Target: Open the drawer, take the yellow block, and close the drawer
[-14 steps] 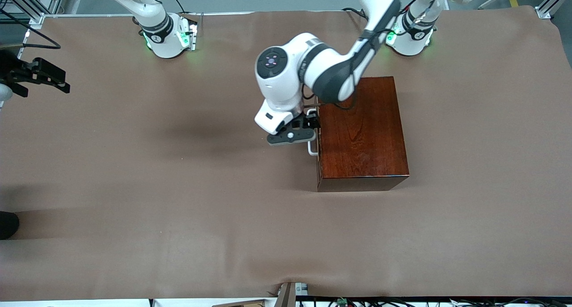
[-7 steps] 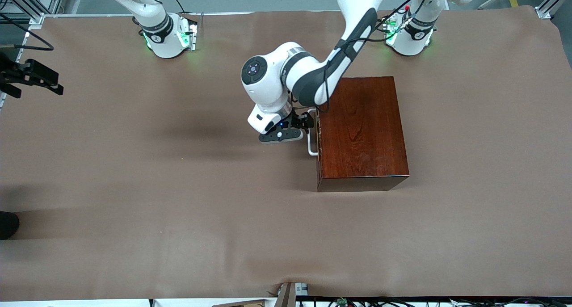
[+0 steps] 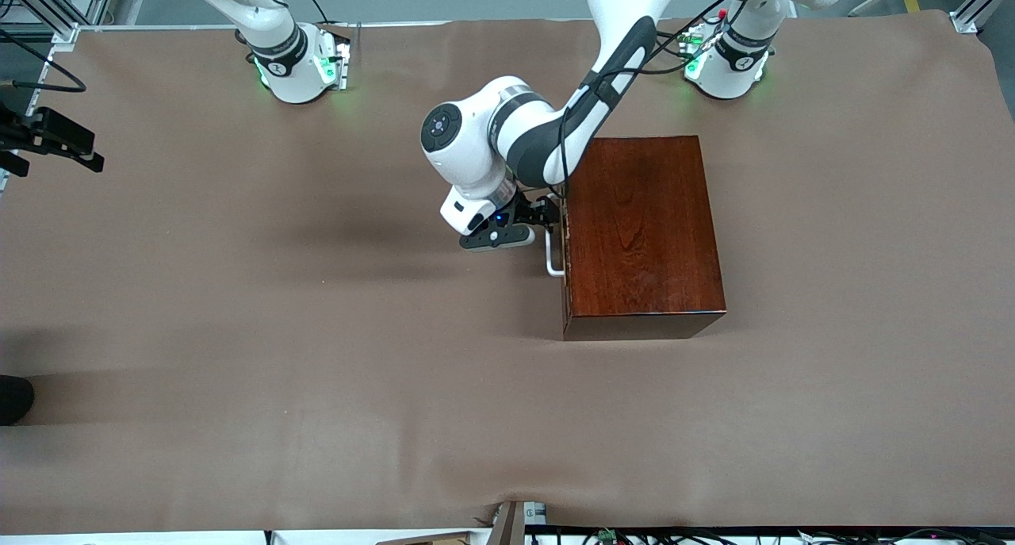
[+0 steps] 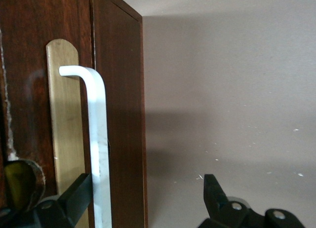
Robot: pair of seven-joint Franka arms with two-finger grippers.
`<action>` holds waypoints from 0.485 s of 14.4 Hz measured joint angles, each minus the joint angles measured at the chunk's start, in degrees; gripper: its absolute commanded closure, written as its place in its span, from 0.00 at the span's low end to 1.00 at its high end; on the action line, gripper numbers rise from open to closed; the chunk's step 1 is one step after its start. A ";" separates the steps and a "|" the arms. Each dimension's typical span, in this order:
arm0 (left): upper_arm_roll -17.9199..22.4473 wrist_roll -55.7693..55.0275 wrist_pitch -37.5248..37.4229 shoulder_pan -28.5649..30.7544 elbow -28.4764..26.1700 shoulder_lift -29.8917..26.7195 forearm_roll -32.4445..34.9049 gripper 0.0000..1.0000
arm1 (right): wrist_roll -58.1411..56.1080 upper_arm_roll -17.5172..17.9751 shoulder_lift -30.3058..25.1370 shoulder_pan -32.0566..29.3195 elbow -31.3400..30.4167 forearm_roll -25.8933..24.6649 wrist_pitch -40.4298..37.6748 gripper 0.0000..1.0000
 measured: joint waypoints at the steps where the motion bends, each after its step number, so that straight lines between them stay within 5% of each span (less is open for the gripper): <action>1: 0.04 0.00 -0.10 0.01 -0.21 0.08 0.24 0.00 | -0.01 0.02 0.00 0.00 0.00 0.00 0.00 0.00; 7: 0.06 -1.21 -0.16 0.00 -0.29 1.48 0.34 0.00 | -0.01 -0.04 0.00 -0.01 0.10 0.00 0.04 0.00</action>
